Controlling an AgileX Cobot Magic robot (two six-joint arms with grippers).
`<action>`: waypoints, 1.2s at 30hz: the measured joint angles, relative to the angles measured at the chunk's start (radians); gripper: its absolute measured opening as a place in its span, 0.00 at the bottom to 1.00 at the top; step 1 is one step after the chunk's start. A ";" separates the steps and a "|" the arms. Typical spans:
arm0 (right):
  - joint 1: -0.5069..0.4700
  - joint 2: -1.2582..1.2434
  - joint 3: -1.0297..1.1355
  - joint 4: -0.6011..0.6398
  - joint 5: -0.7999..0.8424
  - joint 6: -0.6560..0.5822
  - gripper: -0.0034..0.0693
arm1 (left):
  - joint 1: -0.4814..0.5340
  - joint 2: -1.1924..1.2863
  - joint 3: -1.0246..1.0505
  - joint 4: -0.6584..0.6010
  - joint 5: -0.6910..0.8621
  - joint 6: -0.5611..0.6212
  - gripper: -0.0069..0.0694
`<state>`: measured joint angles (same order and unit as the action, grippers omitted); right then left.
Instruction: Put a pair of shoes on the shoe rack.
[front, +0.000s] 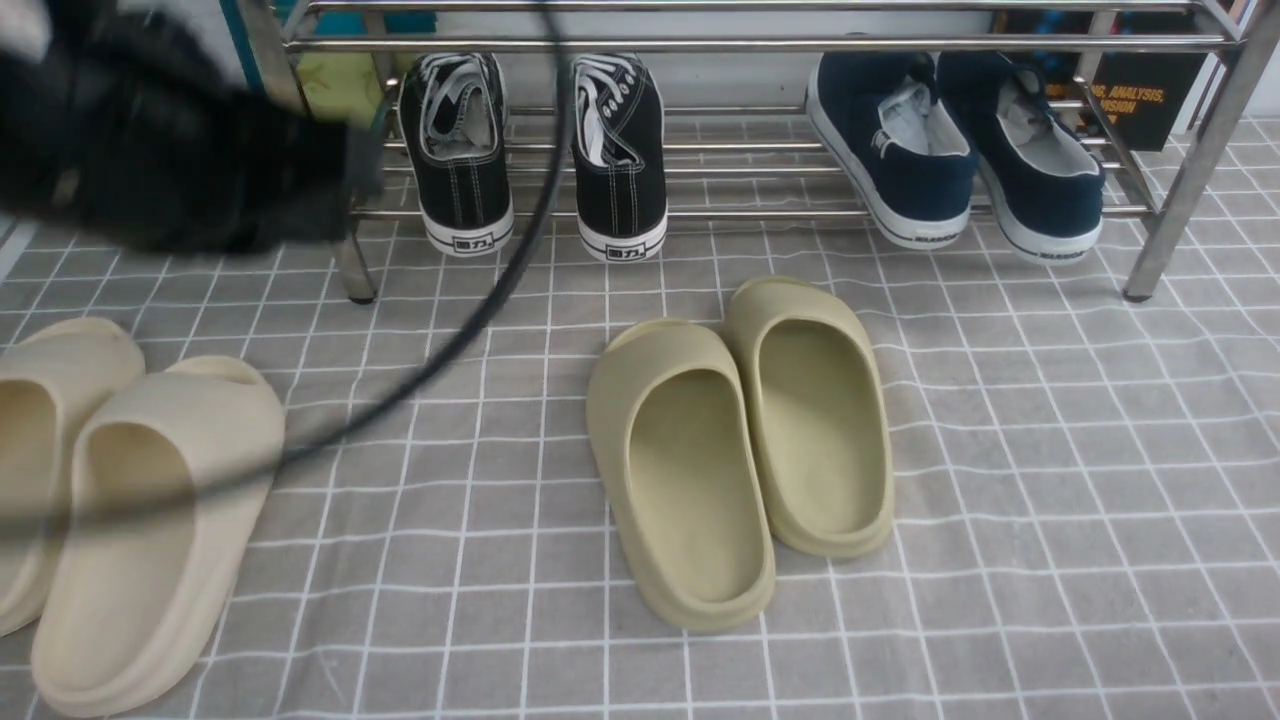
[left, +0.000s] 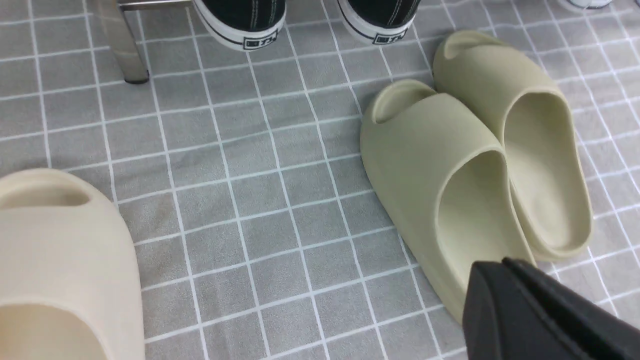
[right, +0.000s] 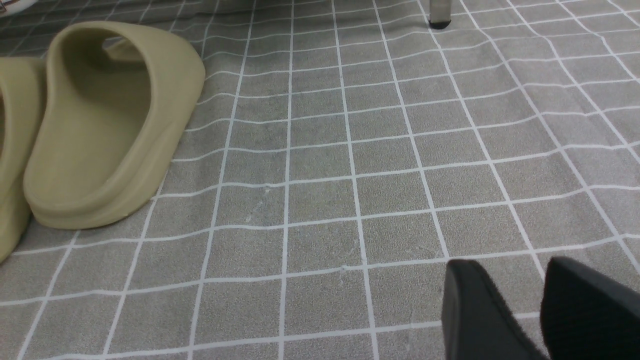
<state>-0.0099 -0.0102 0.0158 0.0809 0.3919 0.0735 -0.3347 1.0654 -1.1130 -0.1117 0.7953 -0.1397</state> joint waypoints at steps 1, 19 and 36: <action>0.000 0.000 0.000 0.000 0.000 0.000 0.38 | 0.000 -0.054 0.079 -0.001 -0.064 -0.001 0.07; 0.000 0.000 0.000 0.000 0.000 0.000 0.38 | 0.000 -0.541 0.828 -0.063 -0.457 -0.028 0.07; 0.000 0.000 0.000 0.000 0.000 0.000 0.38 | 0.326 -1.073 1.139 0.063 -0.577 -0.040 0.07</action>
<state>-0.0099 -0.0102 0.0158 0.0809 0.3919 0.0735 -0.0087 -0.0071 0.0257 -0.0486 0.2182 -0.1793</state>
